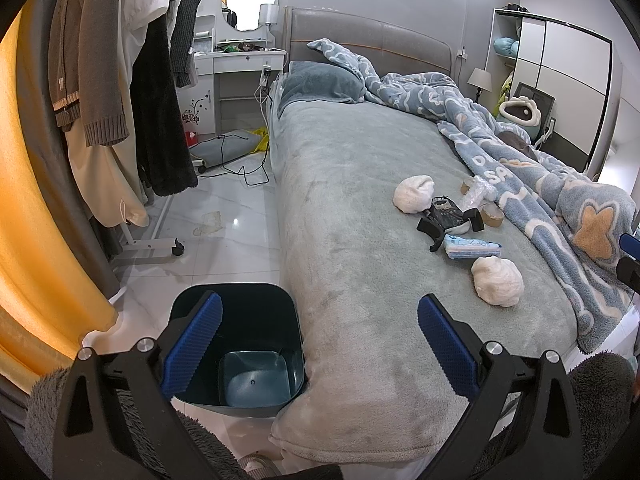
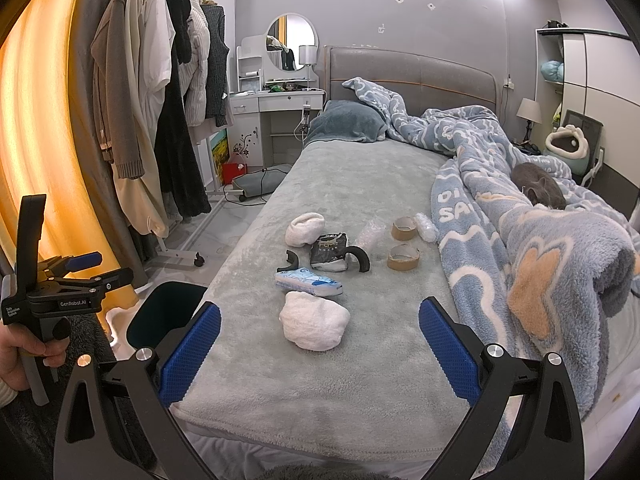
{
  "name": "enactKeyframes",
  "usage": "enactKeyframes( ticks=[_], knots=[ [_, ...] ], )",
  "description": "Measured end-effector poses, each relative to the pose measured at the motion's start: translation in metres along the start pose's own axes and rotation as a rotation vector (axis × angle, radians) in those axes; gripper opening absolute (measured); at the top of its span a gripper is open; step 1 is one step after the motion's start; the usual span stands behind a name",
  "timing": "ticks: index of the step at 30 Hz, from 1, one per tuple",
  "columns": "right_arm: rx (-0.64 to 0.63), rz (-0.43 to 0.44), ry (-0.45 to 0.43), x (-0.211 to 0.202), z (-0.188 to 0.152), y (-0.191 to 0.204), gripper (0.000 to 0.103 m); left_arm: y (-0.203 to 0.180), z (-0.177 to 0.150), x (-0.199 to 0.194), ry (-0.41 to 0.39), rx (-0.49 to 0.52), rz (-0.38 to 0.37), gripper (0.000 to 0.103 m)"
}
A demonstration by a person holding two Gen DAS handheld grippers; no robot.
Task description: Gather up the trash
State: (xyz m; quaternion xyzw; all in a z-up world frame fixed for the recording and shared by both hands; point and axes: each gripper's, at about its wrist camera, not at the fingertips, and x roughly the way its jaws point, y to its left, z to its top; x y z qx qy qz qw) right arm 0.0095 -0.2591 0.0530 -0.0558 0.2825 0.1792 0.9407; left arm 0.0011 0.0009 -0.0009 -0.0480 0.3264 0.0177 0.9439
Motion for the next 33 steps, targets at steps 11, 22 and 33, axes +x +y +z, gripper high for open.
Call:
enactKeyframes(
  ticks=[11,22,33],
  knots=[
    [0.002,0.0,-0.001,0.0,0.0,0.0,0.1,-0.002,-0.003,0.003,0.004,0.001,-0.003,0.1],
    [0.008,0.038,0.039,0.006,0.007,0.002,0.1,-0.015,-0.003,-0.003,-0.006,0.023,-0.021,0.1],
    [0.042,0.091,0.097,0.051,0.008,0.01,0.1,-0.017,0.007,0.003,0.015,0.056,-0.108,0.1]
  ],
)
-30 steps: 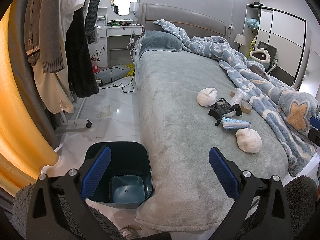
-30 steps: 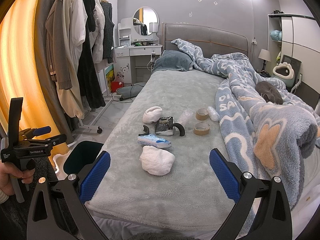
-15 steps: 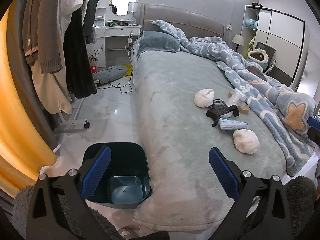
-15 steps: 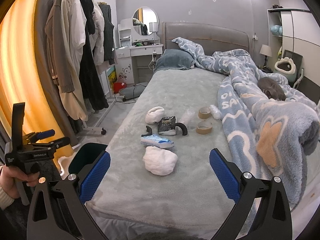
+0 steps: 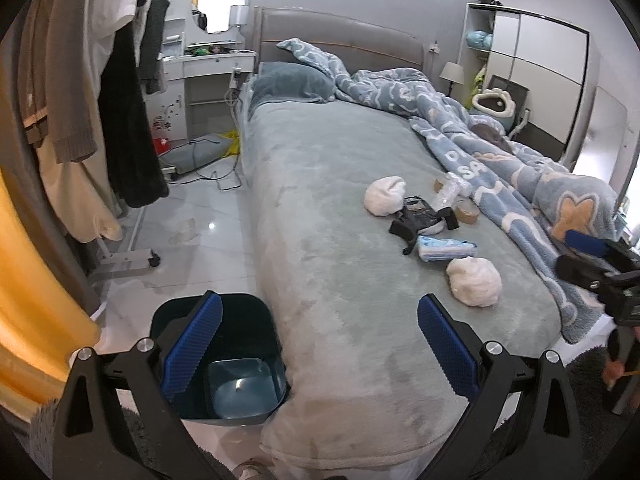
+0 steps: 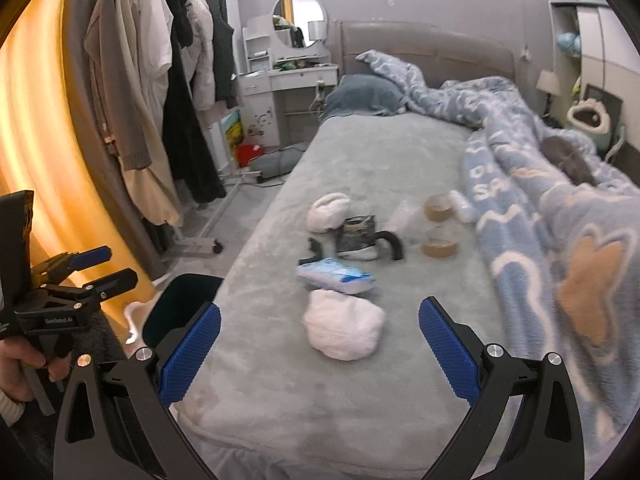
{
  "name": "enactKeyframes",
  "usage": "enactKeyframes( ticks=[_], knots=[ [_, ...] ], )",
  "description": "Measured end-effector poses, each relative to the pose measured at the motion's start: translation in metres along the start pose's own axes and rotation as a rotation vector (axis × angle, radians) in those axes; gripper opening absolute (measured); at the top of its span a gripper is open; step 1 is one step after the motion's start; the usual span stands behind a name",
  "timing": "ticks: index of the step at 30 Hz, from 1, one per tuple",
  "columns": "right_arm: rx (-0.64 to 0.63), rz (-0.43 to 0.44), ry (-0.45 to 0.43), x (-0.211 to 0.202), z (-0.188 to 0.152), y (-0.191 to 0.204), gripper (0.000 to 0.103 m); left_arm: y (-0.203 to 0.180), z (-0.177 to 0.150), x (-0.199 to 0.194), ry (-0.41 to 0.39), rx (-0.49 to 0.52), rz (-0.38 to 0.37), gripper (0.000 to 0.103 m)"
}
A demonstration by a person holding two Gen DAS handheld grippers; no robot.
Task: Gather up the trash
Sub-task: 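Grasp the white tissue ball with the right gripper while the left gripper approaches the wipes packet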
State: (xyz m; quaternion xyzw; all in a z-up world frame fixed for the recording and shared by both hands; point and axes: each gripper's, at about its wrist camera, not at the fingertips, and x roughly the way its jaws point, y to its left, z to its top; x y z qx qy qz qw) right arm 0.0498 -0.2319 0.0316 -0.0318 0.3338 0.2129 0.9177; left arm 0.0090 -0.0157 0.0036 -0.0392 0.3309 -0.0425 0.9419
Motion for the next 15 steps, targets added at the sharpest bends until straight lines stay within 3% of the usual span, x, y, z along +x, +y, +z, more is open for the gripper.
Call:
enactKeyframes(
  ticks=[15],
  knots=[
    [0.029,-0.031,0.122,0.057,-0.011,-0.01,0.095,-0.014,0.022,0.047,0.05,0.076,-0.201,0.098]
  ],
)
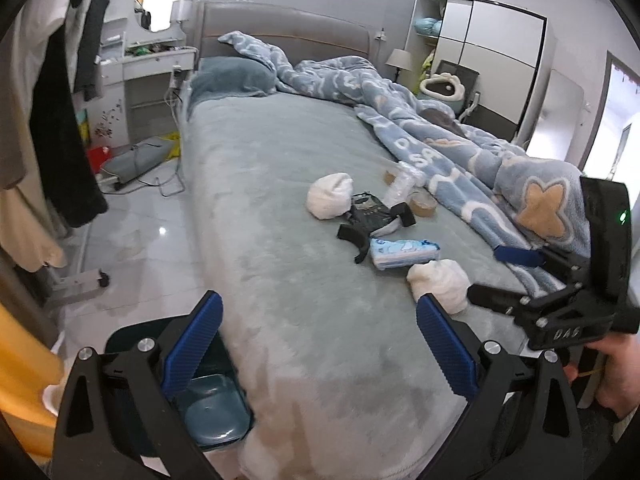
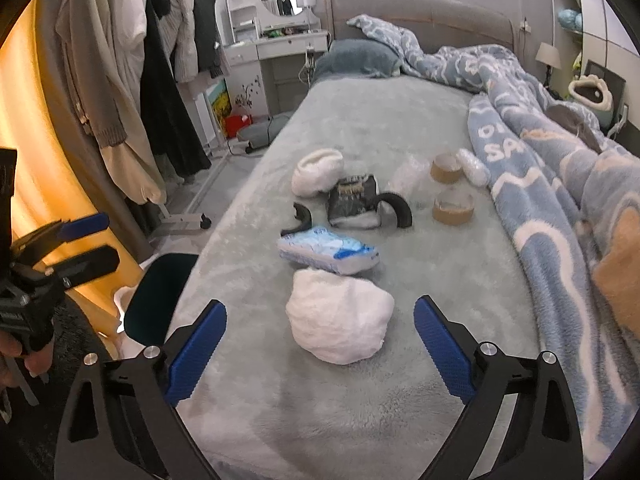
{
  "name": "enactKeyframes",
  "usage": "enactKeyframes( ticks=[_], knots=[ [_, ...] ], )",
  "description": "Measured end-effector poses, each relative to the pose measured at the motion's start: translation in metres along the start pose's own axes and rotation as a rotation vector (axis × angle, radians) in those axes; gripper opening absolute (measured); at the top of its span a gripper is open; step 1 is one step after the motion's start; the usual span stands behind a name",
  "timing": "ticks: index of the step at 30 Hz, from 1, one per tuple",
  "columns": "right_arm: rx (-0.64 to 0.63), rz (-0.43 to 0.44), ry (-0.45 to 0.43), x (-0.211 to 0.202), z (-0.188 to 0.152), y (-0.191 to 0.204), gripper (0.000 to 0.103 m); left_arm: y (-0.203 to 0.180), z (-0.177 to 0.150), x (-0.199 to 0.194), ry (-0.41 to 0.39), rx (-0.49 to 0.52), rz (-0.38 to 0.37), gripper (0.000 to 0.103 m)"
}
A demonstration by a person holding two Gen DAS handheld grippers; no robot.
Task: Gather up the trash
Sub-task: 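Grasp the white tissue ball with the right gripper while the left gripper approaches the wipes packet, then grasp the blue-and-white wipes packet with the left gripper while the right gripper holds the tissue ball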
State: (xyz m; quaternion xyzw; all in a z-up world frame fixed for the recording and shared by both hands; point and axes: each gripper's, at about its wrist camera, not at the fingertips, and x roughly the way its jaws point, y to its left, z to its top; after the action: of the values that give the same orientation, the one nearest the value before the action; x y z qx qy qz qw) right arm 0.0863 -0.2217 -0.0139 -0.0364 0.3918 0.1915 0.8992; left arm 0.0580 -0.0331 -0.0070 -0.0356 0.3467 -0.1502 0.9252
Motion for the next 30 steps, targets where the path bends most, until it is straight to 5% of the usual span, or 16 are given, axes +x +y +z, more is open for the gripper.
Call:
enactKeyframes(
  ticks=[14,16,30],
  knots=[
    [0.032,0.027,0.088,0.048,-0.011,-0.015,0.08,0.002,0.018,0.062,0.066,-0.069,-0.178,0.098],
    [0.034,0.025,0.107,0.056,-0.013,-0.017,0.071,0.0,0.019,0.071,0.079,-0.077,-0.201,0.098],
    [0.074,0.091,0.069,0.04,-0.021,-0.04,0.054,-0.034,0.016,0.107,0.129,-0.024,-0.241,0.098]
  ],
)
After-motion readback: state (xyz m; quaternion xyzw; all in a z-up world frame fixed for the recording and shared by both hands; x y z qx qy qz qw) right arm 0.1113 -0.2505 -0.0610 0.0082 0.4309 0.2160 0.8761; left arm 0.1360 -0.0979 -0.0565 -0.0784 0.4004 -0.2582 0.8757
